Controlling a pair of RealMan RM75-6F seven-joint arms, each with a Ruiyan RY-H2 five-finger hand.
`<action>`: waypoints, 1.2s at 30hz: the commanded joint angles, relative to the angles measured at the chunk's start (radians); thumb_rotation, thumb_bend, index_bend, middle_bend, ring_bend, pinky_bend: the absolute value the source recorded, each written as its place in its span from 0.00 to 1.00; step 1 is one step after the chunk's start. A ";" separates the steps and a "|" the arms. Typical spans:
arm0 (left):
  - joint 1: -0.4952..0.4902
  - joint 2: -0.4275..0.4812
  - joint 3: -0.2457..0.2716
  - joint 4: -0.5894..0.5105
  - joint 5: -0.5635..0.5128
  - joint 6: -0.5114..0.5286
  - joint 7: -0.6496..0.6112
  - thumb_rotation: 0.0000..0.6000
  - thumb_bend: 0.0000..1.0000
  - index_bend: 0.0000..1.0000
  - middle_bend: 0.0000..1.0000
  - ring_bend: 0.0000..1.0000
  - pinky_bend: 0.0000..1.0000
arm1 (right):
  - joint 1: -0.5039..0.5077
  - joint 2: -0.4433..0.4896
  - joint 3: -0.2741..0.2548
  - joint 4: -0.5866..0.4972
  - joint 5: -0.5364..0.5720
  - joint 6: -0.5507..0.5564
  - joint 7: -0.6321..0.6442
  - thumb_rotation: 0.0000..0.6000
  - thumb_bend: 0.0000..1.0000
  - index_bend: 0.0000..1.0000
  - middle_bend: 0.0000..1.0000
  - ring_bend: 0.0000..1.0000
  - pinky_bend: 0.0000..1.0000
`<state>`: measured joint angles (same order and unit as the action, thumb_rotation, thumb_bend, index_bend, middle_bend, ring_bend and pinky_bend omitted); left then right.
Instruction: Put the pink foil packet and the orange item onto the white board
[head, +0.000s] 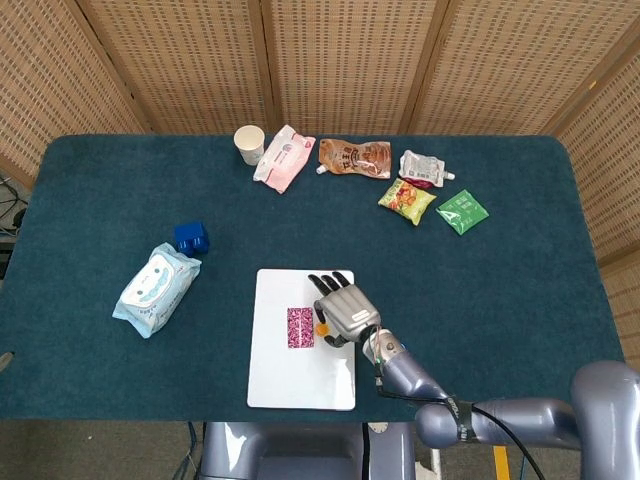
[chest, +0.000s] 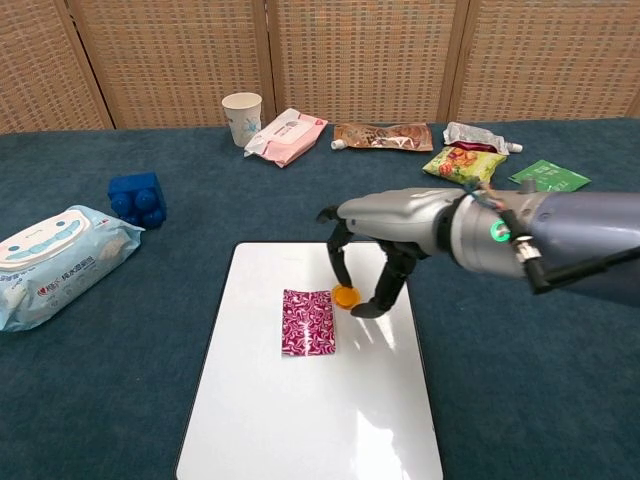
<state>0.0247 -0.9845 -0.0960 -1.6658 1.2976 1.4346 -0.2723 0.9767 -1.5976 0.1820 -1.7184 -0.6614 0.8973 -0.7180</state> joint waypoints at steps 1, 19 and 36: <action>-0.003 0.000 0.001 0.005 -0.003 -0.009 -0.007 0.98 0.00 0.00 0.00 0.00 0.00 | 0.090 -0.082 0.027 0.022 0.134 0.058 -0.101 1.00 0.37 0.56 0.00 0.00 0.00; 0.006 0.011 -0.001 0.017 -0.011 -0.015 -0.053 0.98 0.00 0.00 0.00 0.00 0.00 | 0.197 -0.195 0.032 0.143 0.336 0.133 -0.206 1.00 0.36 0.53 0.00 0.00 0.00; 0.008 0.010 -0.002 0.023 -0.010 -0.013 -0.057 0.98 0.00 0.00 0.00 0.00 0.00 | 0.200 -0.136 0.037 0.058 0.348 0.159 -0.198 1.00 0.36 0.28 0.00 0.00 0.00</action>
<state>0.0331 -0.9739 -0.0975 -1.6425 1.2878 1.4218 -0.3289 1.1812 -1.7499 0.2182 -1.6408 -0.3005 1.0482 -0.9232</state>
